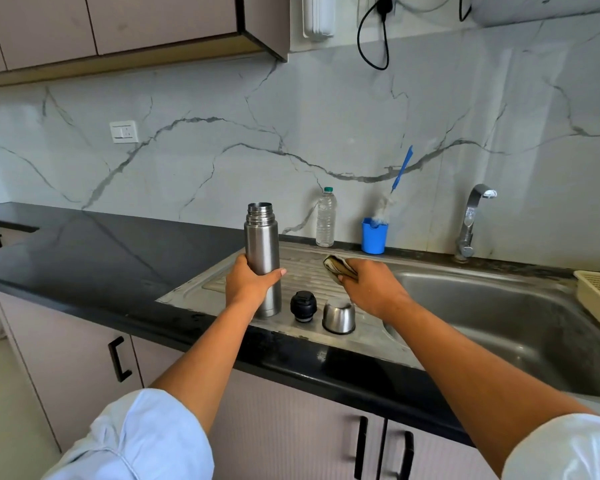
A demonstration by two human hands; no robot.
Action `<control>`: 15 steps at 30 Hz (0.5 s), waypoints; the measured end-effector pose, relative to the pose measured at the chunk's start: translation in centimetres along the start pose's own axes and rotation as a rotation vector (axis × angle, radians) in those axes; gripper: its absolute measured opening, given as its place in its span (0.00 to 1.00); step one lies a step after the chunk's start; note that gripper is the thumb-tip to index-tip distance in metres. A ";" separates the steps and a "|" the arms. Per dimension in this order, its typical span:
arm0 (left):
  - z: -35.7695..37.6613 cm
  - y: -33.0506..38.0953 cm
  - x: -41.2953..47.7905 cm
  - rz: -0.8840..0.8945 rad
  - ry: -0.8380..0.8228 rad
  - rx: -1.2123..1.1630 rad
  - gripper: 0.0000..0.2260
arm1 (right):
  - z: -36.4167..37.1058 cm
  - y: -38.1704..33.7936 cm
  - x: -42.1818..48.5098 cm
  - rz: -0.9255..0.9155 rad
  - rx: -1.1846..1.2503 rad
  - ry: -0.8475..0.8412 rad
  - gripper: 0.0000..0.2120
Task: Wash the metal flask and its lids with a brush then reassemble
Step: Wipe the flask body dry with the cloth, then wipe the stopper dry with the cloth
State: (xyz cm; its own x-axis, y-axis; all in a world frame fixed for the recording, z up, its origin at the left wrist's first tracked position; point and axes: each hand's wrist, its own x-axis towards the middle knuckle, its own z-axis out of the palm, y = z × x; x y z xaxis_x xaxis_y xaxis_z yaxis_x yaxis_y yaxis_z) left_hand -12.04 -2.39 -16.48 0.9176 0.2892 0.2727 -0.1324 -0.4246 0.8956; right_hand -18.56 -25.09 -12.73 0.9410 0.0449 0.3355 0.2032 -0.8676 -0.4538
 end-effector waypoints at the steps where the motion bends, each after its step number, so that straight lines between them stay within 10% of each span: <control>1: 0.0 0.0 0.0 0.000 -0.001 0.008 0.33 | 0.1 0.2 0.0 0.003 0.002 -0.001 0.04; 9: 0.8 0.0 -0.8 0.055 0.059 0.133 0.40 | 0.1 1.0 -0.4 0.018 0.031 0.001 0.06; 13: 1.2 0.9 -3.1 0.460 0.312 0.379 0.35 | -0.2 1.6 -0.6 0.031 0.054 0.019 0.06; 15: 1.4 1.7 -3.9 0.643 0.062 0.435 0.29 | -0.4 1.9 -0.6 0.043 0.069 0.025 0.06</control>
State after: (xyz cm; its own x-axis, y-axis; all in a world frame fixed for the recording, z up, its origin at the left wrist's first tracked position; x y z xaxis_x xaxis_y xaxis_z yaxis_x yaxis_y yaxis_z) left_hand -15.29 -5.44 -16.52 0.6860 -0.0853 0.7225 -0.4603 -0.8200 0.3402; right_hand -18.85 -26.97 -13.52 0.9422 -0.0047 0.3351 0.1822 -0.8320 -0.5239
